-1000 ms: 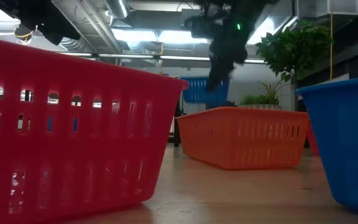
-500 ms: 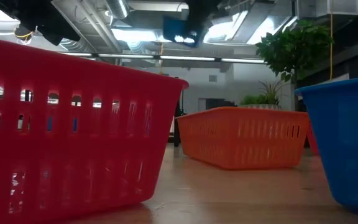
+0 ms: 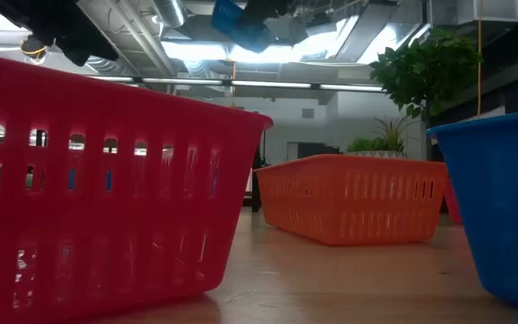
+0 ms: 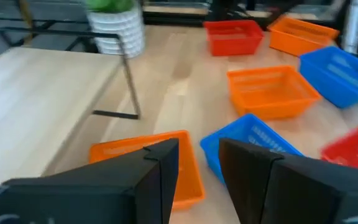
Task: Stack baskets on shelf by color
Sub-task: Put the top blue bin on the shelf, then put the middle orange bin on the shelf
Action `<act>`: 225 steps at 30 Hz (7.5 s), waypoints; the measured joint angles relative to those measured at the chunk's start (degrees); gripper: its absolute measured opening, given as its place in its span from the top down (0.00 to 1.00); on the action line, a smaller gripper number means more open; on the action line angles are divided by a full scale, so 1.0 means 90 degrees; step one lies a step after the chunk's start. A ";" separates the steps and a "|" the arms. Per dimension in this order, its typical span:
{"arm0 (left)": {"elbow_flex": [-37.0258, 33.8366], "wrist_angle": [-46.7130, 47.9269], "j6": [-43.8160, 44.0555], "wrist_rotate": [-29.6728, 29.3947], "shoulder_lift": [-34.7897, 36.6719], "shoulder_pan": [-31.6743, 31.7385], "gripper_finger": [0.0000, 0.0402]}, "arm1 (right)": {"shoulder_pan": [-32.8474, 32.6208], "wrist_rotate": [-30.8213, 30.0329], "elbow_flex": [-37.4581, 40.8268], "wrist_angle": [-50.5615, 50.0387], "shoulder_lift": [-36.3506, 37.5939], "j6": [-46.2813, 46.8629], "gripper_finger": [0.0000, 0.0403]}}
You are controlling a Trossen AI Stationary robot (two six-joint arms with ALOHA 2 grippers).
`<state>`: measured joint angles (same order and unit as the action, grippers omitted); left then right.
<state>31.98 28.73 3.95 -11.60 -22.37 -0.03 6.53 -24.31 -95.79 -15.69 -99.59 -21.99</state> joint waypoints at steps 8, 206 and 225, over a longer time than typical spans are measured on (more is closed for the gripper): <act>-0.1143 -0.1598 -0.0164 0.0191 0.0184 0.0000 0.74 | 0.0323 0.0552 0.0008 -0.0293 -0.0005 0.0338 1.00; -0.3465 -0.5994 -0.0328 0.2193 0.0714 -0.0029 0.74 | 0.1110 0.3550 -0.3580 -0.0142 -0.3572 0.0781 1.00; 0.0138 -0.1714 -0.1004 -0.0263 0.0697 -0.0029 0.74 | 0.0922 0.3151 -0.3863 -0.0884 -0.3653 0.0927 1.00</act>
<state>33.22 13.30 -5.09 -13.96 -16.10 -0.30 14.83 4.05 -130.56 -23.65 -132.46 -13.65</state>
